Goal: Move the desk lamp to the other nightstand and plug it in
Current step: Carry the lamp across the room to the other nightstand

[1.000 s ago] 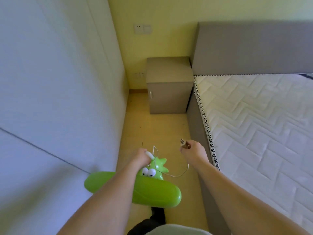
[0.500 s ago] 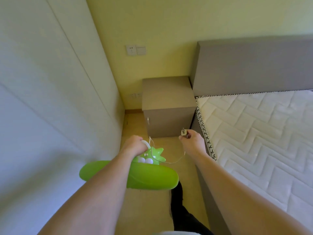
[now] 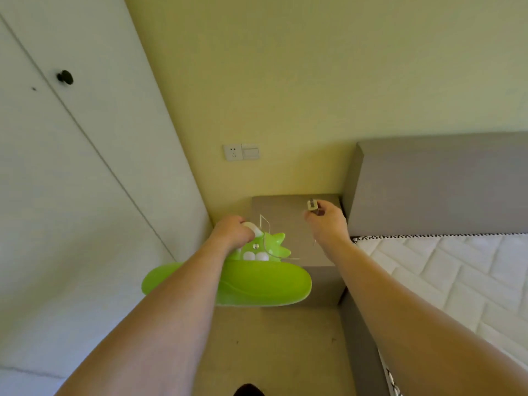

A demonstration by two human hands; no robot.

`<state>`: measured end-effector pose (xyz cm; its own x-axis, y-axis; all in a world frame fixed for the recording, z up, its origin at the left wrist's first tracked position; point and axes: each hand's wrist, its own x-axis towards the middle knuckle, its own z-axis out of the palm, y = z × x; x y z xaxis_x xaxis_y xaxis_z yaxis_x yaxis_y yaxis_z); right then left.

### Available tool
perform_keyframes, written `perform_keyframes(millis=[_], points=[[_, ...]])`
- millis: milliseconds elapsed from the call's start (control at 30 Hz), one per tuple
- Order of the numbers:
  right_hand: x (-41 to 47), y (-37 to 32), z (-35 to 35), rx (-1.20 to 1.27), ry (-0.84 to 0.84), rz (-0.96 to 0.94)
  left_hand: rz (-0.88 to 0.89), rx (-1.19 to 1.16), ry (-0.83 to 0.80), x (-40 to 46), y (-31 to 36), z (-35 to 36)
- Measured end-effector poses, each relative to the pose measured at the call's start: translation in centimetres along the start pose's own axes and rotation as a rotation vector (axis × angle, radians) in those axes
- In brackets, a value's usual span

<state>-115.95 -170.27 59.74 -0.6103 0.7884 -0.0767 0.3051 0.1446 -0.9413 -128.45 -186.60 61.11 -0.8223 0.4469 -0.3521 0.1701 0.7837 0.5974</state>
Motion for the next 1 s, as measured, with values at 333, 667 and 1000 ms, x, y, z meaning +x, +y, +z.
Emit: perform_keyframes(millis=[333,667,1000], points=[[15.9,-2.4,4.7,-0.007,0.119,0.087,0.057,0.057,-0.065,17.9,4.1,-2.5],[25.2,-1.5,5.6,-0.023,0.165,0.161,0.07,0.108,-0.164,28.7,6.9,1.0],[31.4,3.3,-0.2,-0.08,0.145,0.23,0.038,0.166,-0.274,31.1,12.0,11.3]])
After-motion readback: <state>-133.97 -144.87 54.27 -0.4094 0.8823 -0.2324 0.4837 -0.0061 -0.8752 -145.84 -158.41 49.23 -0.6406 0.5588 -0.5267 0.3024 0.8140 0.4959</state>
